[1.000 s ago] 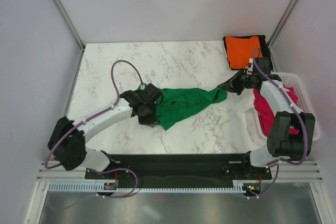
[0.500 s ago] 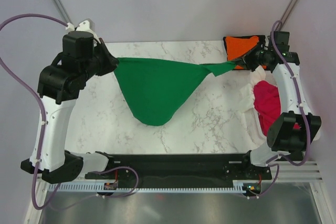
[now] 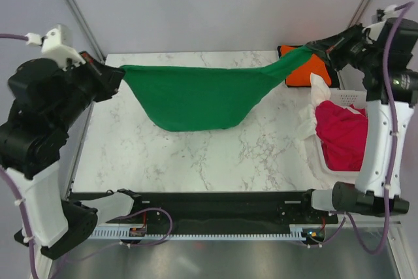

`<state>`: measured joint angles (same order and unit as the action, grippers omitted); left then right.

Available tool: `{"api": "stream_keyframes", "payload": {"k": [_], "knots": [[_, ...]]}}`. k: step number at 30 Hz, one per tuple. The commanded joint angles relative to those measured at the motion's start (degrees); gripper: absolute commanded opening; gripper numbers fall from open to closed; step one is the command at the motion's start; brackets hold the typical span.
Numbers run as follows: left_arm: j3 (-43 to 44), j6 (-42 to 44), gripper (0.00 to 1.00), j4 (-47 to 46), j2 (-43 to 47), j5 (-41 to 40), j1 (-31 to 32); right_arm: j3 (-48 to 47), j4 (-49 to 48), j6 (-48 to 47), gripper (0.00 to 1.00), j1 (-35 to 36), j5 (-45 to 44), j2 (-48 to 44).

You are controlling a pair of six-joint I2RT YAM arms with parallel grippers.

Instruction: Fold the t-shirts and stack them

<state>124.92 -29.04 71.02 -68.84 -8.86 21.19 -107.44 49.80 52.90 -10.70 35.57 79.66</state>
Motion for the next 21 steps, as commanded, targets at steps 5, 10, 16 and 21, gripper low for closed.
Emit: {"api": "stream_keyframes", "payload": {"k": [5,10,16,21], "knots": [[-0.29,11.97,0.02,-16.25,11.96,-0.28,-0.27,-8.14,-3.48,0.98,0.00,-0.38,-18.93,-19.08],[-1.43,14.79,0.02,-21.53,17.14,-2.12,-0.36,-14.18,-3.59,-4.91,0.00,-0.02,-32.31,-26.93],[-5.30,17.17,0.02,-26.29,17.52,-0.72,-0.27,-19.83,-4.88,-7.46,0.00,0.33,-35.22,-24.73],[-10.13,15.41,0.02,-25.23,13.12,-6.07,-0.27,-17.21,-8.40,-8.08,0.00,-1.34,-30.06,-19.11]]}}
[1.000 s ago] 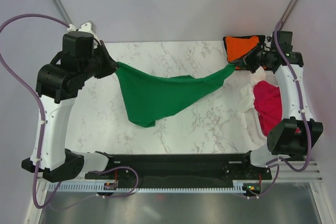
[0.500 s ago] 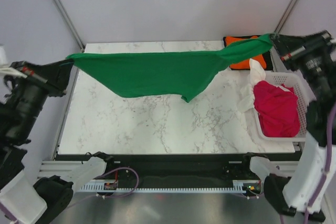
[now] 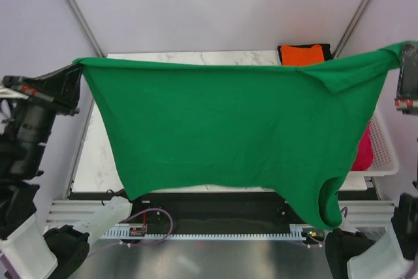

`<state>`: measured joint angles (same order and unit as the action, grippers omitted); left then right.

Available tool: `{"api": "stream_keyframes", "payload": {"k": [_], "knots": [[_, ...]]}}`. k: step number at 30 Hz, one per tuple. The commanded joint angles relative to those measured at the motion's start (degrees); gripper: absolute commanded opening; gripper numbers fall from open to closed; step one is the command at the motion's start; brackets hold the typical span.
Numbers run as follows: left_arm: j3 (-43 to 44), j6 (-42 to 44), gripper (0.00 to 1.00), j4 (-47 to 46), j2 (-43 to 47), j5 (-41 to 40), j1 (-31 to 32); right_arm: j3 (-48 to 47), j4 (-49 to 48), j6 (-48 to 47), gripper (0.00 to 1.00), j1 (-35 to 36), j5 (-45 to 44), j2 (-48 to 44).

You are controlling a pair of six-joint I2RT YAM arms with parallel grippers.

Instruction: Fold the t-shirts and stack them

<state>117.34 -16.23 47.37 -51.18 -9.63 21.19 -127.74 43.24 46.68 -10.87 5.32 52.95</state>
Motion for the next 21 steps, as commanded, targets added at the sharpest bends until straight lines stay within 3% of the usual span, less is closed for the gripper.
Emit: {"api": "stream_keyframes", "payload": {"k": [1,6,10,12,13,14,15,16,17,21], "knots": [[-3.34,2.43,0.02,-1.50,-5.50,-6.62,-0.27,3.98,-2.02,-2.03,0.00,-1.34,1.35,8.83],[-10.27,1.64,0.02,-0.18,-14.36,-13.82,-0.53,14.94,-4.38,-5.27,0.00,-0.12,4.26,18.58],[-20.20,1.64,0.02,-4.91,-19.56,-12.80,-5.70,19.81,-5.19,-12.48,0.00,12.34,-8.46,29.11],[-27.84,2.69,0.02,-11.47,-24.55,-10.51,-11.05,18.42,-3.09,-13.10,0.00,17.61,-12.34,39.48],[-31.61,3.65,0.02,-13.95,-27.37,-7.71,-13.17,17.62,-2.29,-13.01,0.09,18.95,-13.57,43.08],[-32.25,4.44,0.06,-15.19,-30.53,-6.21,-14.93,16.31,-1.24,-13.10,0.27,20.00,-14.89,50.08],[-31.74,4.97,0.16,-14.68,-34.04,-4.97,-18.00,12.21,1.73,-13.19,0.49,21.75,-14.90,53.28],[-30.25,4.72,0.37,-13.03,-41.99,-0.70,-19.59,9.90,3.23,-14.23,0.80,22.64,-14.90,56.10],[-25.89,4.72,0.66,-11.10,-45.03,1.17,-20.74,8.40,4.47,-14.59,0.95,24.74,-16.64,59.17],[-23.73,3.84,0.74,-7.82,-47.44,2.32,-21.10,14.23,1.60,-16.00,0.98,27.39,-17.89,57.28]]}}
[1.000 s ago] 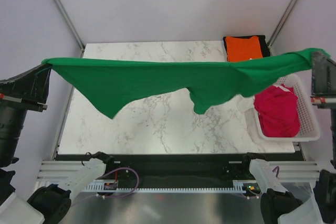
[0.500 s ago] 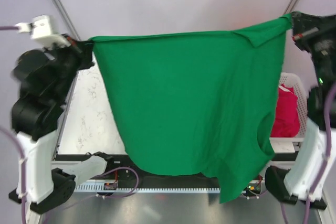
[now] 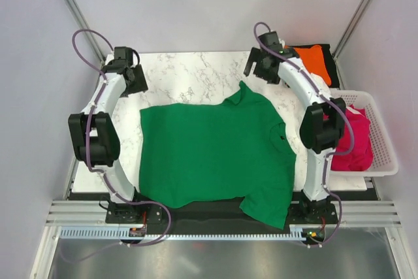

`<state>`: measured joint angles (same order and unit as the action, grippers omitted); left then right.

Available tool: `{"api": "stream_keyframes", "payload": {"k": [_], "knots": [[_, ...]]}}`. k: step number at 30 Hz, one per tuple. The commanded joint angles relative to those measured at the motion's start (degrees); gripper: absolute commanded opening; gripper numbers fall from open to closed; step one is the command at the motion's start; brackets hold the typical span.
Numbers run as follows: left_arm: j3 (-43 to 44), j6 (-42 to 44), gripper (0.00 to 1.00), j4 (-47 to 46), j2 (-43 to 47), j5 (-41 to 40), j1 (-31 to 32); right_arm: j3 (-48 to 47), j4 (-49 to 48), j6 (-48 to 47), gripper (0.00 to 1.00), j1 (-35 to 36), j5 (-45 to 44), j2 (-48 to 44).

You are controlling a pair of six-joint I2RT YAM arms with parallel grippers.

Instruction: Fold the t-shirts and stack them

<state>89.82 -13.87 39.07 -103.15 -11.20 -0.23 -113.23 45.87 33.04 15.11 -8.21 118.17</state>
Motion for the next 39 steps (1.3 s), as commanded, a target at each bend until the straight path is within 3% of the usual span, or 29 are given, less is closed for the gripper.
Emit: {"api": "stream_keyframes", "payload": {"k": [1,6,8,13,17,25,32,39], "knots": [[2.74,1.04,0.75,0.13,5.06,4.52,0.32,2.11,-2.17,-2.36,0.98,1.58,-4.27,-9.00],[-3.58,-1.59,0.74,1.18,12.17,6.54,1.10,18.00,-8.14,-0.70,0.98,1.76,-1.47,-16.03],[-9.82,-3.88,0.73,1.01,14.99,9.09,1.72,23.63,-10.26,-0.34,0.98,1.94,1.34,-17.61],[-21.60,-8.62,0.69,-1.01,20.62,15.13,1.99,24.82,-15.10,0.27,0.96,2.29,11.36,-14.03],[-31.09,-8.63,0.65,-3.29,26.15,17.53,2.69,19.90,-15.90,0.10,0.95,2.99,16.64,-6.31],[-44.80,-10.92,0.57,-6.99,36.96,22.72,3.22,7.86,-16.69,0.54,0.93,3.25,17.26,6.36],[-46.32,-11.18,0.57,-7.52,42.33,21.93,5.06,-2.25,-17.65,2.29,0.92,4.83,17.52,17.52],[-45.88,-10.65,0.56,-7.60,41.54,20.09,7.26,-25.01,-21.58,7.56,0.92,4.58,25.51,29.04]]}}
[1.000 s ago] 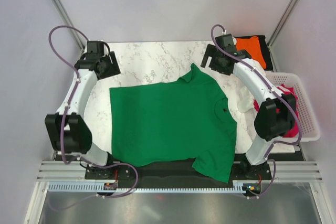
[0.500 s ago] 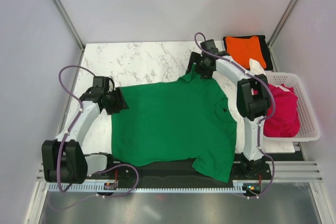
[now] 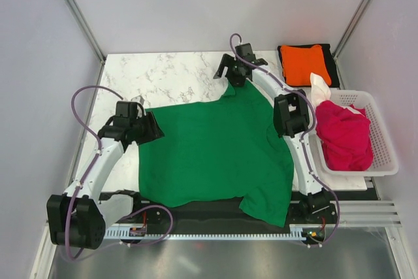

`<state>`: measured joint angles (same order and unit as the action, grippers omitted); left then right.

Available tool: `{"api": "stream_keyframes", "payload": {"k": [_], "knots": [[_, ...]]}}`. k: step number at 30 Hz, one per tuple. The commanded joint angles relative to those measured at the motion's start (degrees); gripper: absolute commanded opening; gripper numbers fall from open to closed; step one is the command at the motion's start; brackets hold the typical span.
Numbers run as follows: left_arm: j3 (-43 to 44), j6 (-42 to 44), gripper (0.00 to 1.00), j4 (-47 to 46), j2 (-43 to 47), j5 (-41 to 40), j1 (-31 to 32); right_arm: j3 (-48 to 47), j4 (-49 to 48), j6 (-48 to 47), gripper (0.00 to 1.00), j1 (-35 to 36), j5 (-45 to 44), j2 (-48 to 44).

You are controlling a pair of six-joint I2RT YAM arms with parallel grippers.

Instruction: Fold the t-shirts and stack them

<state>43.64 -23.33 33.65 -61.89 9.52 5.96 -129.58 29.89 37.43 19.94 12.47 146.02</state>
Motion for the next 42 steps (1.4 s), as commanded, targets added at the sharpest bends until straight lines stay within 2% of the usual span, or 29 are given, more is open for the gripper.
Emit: {"api": "stream_keyframes", "payload": {"k": [1,3,6,10,13,14,16,22,28,36,42], "knots": [[0.13,-1.19,0.56,-2.18,0.80,-1.08,1.42,-8.50,-9.20,6.48,0.92,-0.78,6.32,0.16],[0.13,-1.19,0.56,-2.18,1.59,-2.57,2.91,-2.81,-20.76,11.76,0.92,-3.59,7.92,-2.48],[-0.22,-1.19,0.56,-2.10,2.56,-3.89,4.93,3.71,-27.24,16.88,0.92,-7.28,7.05,-7.93],[0.04,-1.10,0.56,-2.18,1.77,-4.77,6.26,12.83,-24.36,10.57,0.92,-8.61,4.86,-18.18],[0.31,-1.10,0.56,-2.10,1.16,-4.86,6.26,23.30,-22.77,7.93,0.93,-8.08,2.74,-24.35],[0.22,-1.01,0.56,-2.10,1.07,-4.77,6.35,27.32,-22.77,7.31,0.93,-7.47,2.56,-25.16],[0.22,-1.10,0.56,-1.92,1.24,-4.86,6.52,29.55,-22.07,6.43,0.93,-6.50,2.47,-25.95],[-0.04,-1.28,0.56,-1.75,2.38,-6.09,7.49,28.07,-19.96,5.81,0.92,-1.76,3.61,-20.44],[0.22,-1.01,0.56,-1.57,2.30,-6.79,8.55,20.16,-15.48,3.97,0.92,0.88,1.78,-13.05],[0.40,-1.01,0.56,-1.57,2.47,-6.36,8.55,20.85,-12.93,1.07,0.93,1.41,-5.78,-13.03],[0.48,-1.01,0.56,-1.57,2.56,-5.83,8.63,21.21,-12.84,0.80,0.93,1.59,-6.23,-12.69]]}}
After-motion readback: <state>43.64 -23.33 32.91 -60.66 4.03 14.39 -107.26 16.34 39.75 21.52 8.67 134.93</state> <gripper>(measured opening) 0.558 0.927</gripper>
